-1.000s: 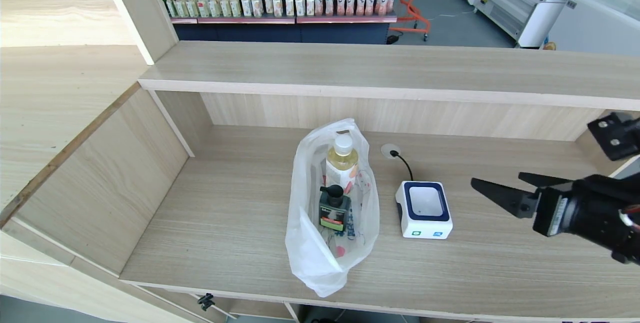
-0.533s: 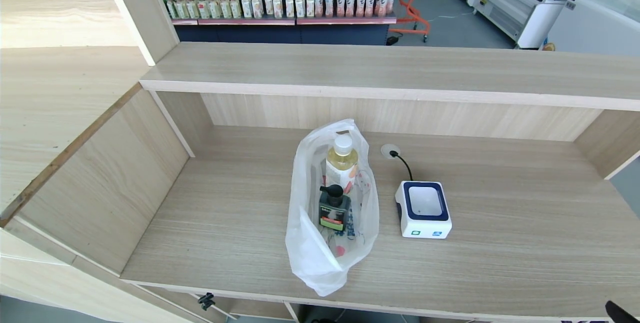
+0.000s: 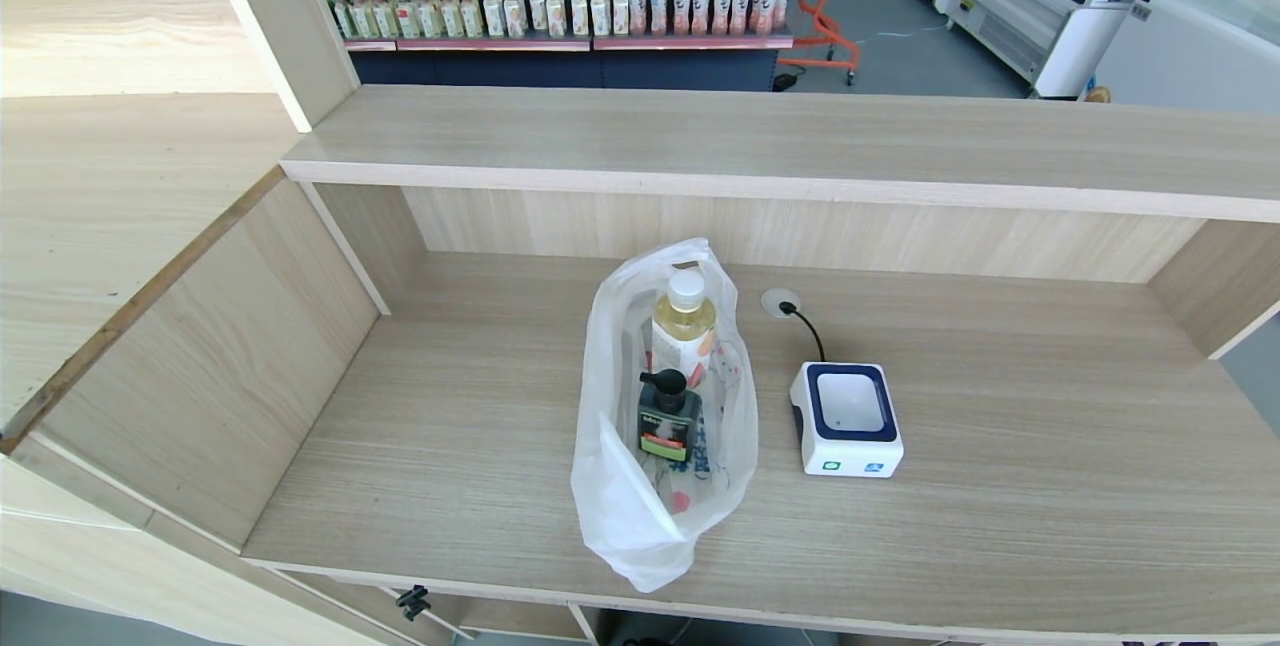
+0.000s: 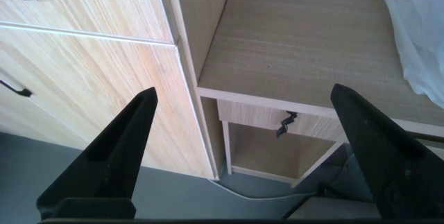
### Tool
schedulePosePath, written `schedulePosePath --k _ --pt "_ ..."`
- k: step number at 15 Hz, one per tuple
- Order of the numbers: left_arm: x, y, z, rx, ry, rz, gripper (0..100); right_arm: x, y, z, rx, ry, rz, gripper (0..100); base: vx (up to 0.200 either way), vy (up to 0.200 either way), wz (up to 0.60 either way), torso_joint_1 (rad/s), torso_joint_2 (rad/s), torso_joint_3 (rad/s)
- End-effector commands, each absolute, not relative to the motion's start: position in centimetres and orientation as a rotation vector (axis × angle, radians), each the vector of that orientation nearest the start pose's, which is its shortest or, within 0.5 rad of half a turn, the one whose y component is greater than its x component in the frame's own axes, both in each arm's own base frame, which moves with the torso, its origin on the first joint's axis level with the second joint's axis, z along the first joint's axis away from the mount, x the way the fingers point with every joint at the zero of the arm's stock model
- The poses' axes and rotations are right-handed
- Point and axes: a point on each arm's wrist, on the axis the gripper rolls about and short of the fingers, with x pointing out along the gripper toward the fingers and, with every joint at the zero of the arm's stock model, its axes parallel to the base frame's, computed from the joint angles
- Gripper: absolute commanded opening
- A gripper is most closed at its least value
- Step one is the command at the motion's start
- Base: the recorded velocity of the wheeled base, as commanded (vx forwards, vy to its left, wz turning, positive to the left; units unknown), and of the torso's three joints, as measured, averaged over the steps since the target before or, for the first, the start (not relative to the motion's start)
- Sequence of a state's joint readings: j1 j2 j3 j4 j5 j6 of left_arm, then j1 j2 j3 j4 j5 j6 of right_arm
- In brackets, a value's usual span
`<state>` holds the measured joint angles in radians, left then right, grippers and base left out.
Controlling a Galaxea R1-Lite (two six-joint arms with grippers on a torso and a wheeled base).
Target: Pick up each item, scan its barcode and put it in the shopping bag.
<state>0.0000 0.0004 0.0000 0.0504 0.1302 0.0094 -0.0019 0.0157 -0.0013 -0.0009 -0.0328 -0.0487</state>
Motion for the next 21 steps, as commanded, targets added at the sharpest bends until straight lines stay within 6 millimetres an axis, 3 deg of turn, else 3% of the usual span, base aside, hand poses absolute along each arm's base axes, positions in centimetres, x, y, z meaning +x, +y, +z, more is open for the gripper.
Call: schedulePosePath --k 1,3,4,13,19,21 --pt "-2.31 0.29 7.03 0.012 0.051 0.130 100 -2.28 -0.07 7.56 -0.048 -0.001 -0.035 100 0.000 0.000 0.00 0.000 0.00 0.000" --pt "-2.31 0.29 7.03 0.012 0.051 0.130 100 -2.28 -0.06 7.56 -0.044 -0.001 -0.034 100 0.000 0.000 0.00 0.000 0.00 0.000" --pt "-2.31 0.29 7.03 0.012 0.051 0.130 100 -2.28 -0.07 7.56 -0.034 -0.001 -0.035 0 0.000 0.000 0.00 0.000 0.00 0.000" --pt "-2.30 0.29 7.03 0.010 0.052 0.130 100 -2.28 -0.06 7.56 -0.028 -0.001 -0.037 0 0.000 0.000 0.00 0.000 0.00 0.000" --pt "-2.31 0.29 7.03 0.016 0.051 0.130 100 -2.29 -0.07 7.61 -0.028 -0.003 -0.035 0 0.000 -0.200 0.00 0.009 0.00 0.001" --pt "-2.31 0.29 7.03 0.012 0.051 0.130 100 -2.28 -0.07 7.56 -0.028 -0.001 -0.035 0 0.000 0.000 0.00 0.000 0.00 0.000"
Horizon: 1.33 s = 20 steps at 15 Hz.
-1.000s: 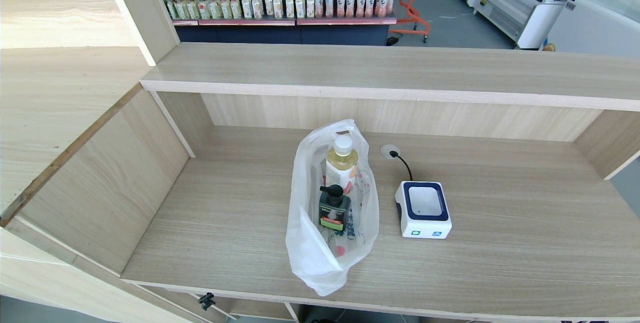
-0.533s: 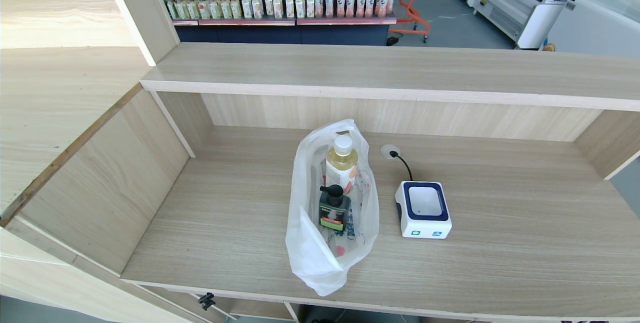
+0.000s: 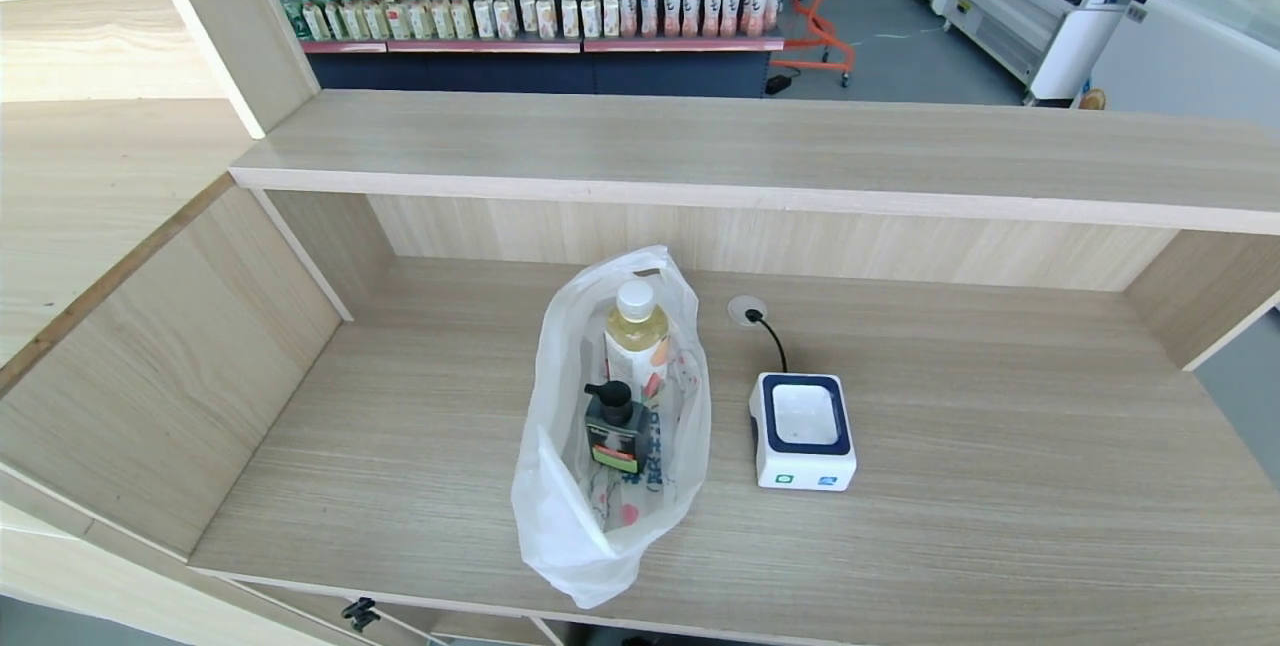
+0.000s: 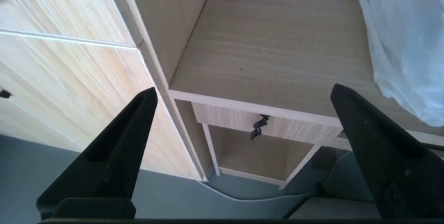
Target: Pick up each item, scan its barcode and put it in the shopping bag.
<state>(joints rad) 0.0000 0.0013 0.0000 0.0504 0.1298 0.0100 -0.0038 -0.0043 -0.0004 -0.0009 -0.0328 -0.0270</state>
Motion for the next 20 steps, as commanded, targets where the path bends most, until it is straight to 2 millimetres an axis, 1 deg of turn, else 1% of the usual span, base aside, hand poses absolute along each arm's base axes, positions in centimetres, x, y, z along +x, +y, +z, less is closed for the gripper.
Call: schedulePosePath --k 1,4,6,20 --pt "-2.31 0.29 7.03 0.012 0.051 0.130 100 -2.29 -0.07 7.61 -0.026 -0.003 -0.035 0 0.000 0.000 0.00 0.000 0.00 0.000" --pt "-2.30 0.29 7.03 0.016 0.053 0.130 100 -2.28 -0.07 7.56 -0.028 -0.001 -0.035 0 0.000 0.000 0.00 0.000 0.00 0.000" --pt "-2.31 0.29 7.03 0.014 0.051 0.130 100 -2.29 -0.07 7.61 -0.026 -0.003 -0.035 0 0.200 0.000 0.00 0.007 0.01 0.007" --pt "-2.31 0.29 7.03 0.014 0.051 0.130 100 -2.28 -0.07 7.56 -0.029 -0.001 -0.035 0 0.000 0.000 0.00 0.000 0.00 0.000"
